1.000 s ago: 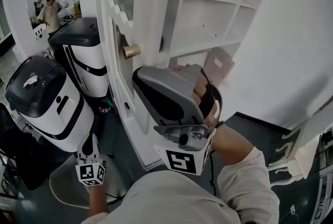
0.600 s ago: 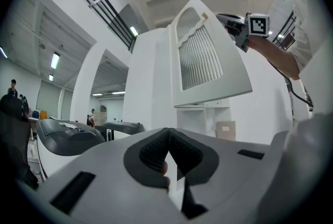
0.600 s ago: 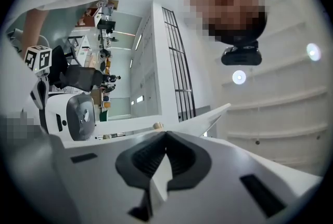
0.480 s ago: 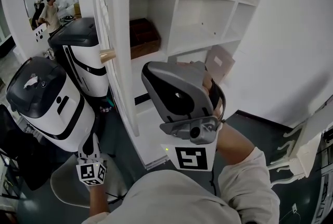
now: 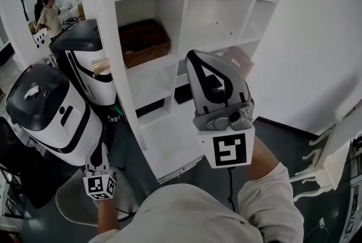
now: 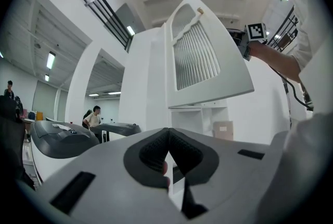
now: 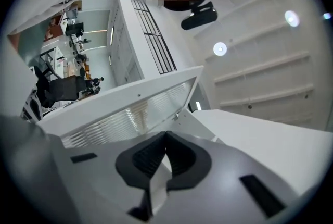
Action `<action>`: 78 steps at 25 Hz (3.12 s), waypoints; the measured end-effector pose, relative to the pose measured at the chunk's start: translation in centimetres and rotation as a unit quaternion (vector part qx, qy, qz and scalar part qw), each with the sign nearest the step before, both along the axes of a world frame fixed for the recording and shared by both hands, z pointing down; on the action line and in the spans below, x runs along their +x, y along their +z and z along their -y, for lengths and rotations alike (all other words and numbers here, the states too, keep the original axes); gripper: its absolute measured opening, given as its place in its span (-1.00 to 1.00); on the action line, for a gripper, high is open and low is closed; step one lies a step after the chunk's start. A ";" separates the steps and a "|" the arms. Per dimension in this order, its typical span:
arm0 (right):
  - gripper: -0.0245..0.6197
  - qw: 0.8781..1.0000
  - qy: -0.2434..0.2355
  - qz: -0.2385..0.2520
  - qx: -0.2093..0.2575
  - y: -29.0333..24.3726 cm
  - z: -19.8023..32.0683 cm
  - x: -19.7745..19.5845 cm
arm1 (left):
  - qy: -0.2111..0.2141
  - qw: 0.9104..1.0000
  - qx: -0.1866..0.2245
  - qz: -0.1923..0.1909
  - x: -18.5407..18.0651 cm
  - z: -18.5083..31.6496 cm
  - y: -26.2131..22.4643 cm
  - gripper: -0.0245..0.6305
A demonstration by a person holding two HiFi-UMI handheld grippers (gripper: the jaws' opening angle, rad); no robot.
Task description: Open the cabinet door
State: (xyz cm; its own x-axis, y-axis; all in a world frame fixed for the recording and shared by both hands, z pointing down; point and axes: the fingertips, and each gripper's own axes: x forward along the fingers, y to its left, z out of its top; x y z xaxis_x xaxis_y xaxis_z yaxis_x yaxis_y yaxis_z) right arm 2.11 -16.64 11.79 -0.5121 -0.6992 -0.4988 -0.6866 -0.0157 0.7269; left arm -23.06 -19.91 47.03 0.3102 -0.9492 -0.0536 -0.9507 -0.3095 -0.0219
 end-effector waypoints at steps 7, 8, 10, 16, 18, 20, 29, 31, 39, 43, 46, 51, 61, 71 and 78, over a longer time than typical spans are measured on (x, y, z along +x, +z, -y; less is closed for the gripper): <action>-0.91 0.998 0.026 0.044 -0.044 1.9 1.7 4.7 | 0.006 1.000 0.003 0.004 1.0 0.6 -0.6 -0.93; -0.91 0.997 0.029 0.051 -0.050 2.3 1.9 5.3 | 0.007 1.000 0.004 0.005 1.1 0.7 -0.7 -0.93; -0.91 0.995 0.037 0.064 -0.064 3.1 2.3 6.5 | 0.009 1.000 0.005 0.006 1.4 0.8 -0.8 -0.93; -0.91 0.989 0.061 0.092 -0.097 5.8 2.9 9.6 | 0.014 1.000 0.003 0.011 2.2 1.0 -0.8 -0.93; -0.91 0.987 0.067 0.100 -0.107 6.8 2.9 10.4 | 0.016 1.000 0.003 0.012 2.4 1.0 -0.8 -0.93; -0.91 0.984 0.076 0.107 -0.121 7.8 3.1 11.2 | 0.018 1.000 0.002 0.013 2.5 1.1 -0.8 -0.93; -0.91 0.972 0.096 0.140 -0.162 12.1 4.1 13.9 | 0.024 1.000 0.003 0.016 3.5 2.0 -1.0 -0.93; -0.91 0.968 0.100 0.147 -0.174 13.5 4.3 14.5 | 0.024 1.000 0.003 0.017 3.7 2.1 -1.0 -0.93; -0.91 0.952 0.111 0.176 -0.224 18.7 4.7 16.2 | 0.026 0.999 0.002 0.019 4.2 2.4 -1.0 -0.93; -0.91 0.945 0.114 0.180 -0.248 21.2 4.7 16.6 | 0.026 0.999 0.001 0.020 4.3 2.5 -0.9 -0.93; -0.91 0.938 0.117 0.187 -0.266 23.0 4.6 16.9 | 0.027 0.999 0.002 0.020 4.5 2.6 -1.0 -0.93; -0.91 0.928 0.122 0.196 -0.292 25.8 4.4 17.4 | 0.028 0.999 0.002 0.022 4.5 2.8 -0.9 -0.93; -0.91 0.910 0.129 0.214 -0.331 30.2 3.7 18.1 | 0.034 0.999 0.001 0.023 5.2 2.9 -0.7 -0.93; -0.91 0.907 0.126 0.217 -0.338 30.8 3.7 18.1 | 0.035 0.999 0.004 0.024 5.4 3.0 -1.0 -0.93; -0.91 0.908 0.123 0.213 -0.339 30.7 3.7 17.8 | 0.033 0.999 0.003 0.022 5.3 2.7 -1.0 -0.93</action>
